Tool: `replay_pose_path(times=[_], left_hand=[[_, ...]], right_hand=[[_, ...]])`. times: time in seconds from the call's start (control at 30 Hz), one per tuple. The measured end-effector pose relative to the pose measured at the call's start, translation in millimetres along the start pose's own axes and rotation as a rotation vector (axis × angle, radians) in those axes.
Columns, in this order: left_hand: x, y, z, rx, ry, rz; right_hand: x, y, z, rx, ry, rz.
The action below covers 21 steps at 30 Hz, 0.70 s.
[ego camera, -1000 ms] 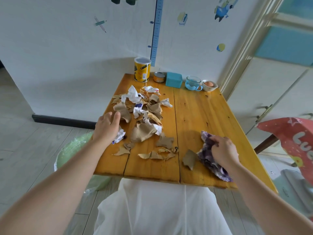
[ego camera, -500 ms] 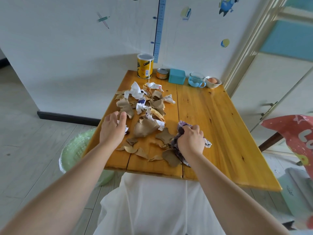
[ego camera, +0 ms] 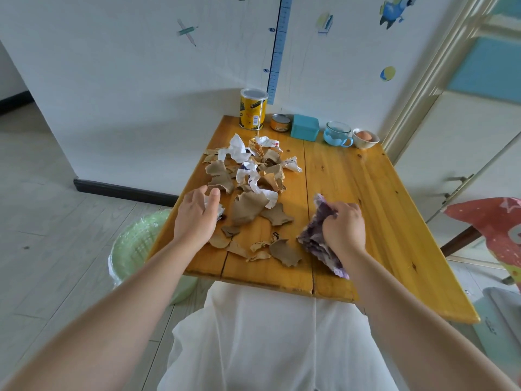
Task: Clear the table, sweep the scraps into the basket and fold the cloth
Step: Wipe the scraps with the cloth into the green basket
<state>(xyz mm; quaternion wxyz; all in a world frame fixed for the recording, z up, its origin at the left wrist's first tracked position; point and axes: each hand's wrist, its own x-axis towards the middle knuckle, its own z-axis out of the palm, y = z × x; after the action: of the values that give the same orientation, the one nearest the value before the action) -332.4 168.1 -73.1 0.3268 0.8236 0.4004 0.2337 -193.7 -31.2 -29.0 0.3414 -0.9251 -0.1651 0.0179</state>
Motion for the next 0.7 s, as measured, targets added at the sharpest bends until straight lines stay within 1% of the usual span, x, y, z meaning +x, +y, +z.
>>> replay_pose_path(times=[0.07,0.13,0.23,0.47,0.7], left_hand=[[-3.5,1.1,-0.3,-0.005,0.001,0.005],[-5.4,1.3,-0.5,-0.003,0.007,0.013],[-7.3,-0.6,-0.1,0.010,0.007,0.023],[-6.5,-8.8,-1.2,-0.002,0.035,0.042],[-3.8,-6.5,-0.7,0.010,0.070,0.022]], right_hand=[[-20.0,11.9,-5.3,-0.027,-0.028,-0.027],[-39.9,17.7,2.9,-0.082,-0.067,-0.087],[-50.8,11.4,22.0,-0.154,-0.070,-0.181],[-31.8,-29.6,48.1,-0.208,-0.115,-0.119],[-24.6,-42.6,59.0,-0.205,-0.133,-0.088]])
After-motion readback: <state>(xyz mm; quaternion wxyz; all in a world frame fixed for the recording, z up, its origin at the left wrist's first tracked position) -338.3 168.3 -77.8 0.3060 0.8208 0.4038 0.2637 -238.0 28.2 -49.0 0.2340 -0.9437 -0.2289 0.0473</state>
